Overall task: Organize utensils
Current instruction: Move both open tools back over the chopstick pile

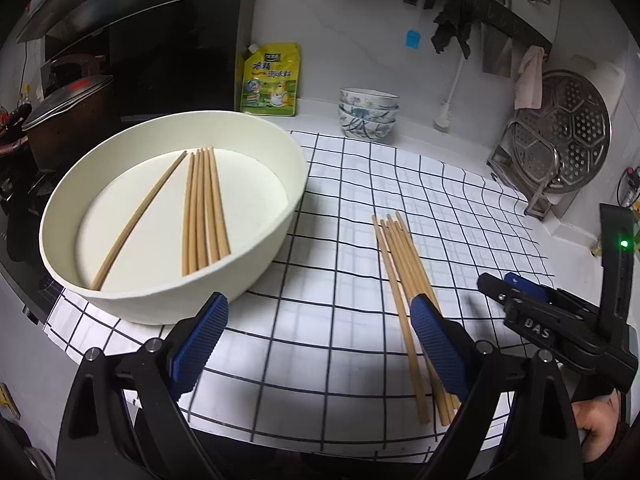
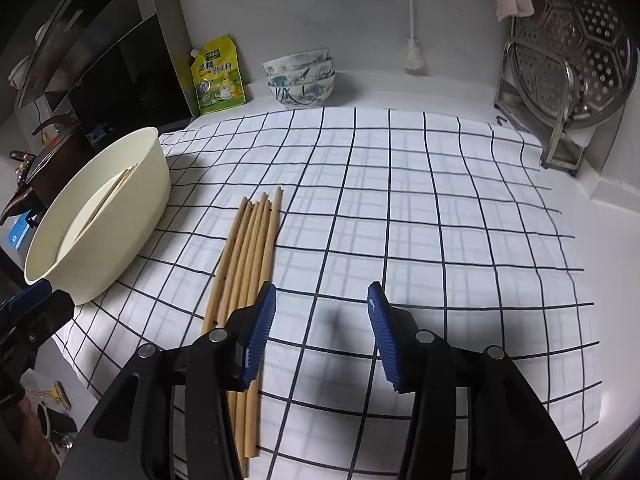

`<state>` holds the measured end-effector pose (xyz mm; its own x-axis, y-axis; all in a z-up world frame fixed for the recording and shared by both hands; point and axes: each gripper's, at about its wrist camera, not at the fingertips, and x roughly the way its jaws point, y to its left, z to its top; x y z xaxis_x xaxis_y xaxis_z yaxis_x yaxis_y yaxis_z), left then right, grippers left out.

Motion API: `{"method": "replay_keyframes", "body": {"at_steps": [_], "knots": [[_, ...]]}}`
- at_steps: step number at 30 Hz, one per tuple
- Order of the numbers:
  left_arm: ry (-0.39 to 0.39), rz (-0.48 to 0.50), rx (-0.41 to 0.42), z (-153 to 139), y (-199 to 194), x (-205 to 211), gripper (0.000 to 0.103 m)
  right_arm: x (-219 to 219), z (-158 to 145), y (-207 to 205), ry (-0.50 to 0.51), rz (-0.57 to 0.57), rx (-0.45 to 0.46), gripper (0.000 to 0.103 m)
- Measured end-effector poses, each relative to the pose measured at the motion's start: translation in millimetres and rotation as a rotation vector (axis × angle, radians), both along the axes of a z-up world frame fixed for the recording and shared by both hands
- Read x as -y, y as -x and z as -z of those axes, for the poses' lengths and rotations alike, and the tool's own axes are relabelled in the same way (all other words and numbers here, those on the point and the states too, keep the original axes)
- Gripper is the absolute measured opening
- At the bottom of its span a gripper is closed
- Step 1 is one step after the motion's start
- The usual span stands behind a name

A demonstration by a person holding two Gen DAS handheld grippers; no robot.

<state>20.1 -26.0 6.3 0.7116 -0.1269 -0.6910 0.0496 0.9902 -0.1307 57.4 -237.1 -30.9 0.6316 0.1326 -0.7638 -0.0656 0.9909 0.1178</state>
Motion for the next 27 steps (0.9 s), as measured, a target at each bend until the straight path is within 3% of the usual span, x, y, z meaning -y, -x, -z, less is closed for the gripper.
{"method": "replay_keyframes", "body": {"at_steps": [15, 27], "knots": [[-0.025, 0.002, -0.056, 31.2, -2.7, 17.7, 0.092, -26.7, 29.5, -0.5, 0.061, -0.131, -0.084, 0.046], [-0.016, 0.002, -0.095, 41.6, -6.7, 17.9, 0.092, -34.9, 30.3, 3.9, 0.109, -0.153, -0.071, 0.046]]}}
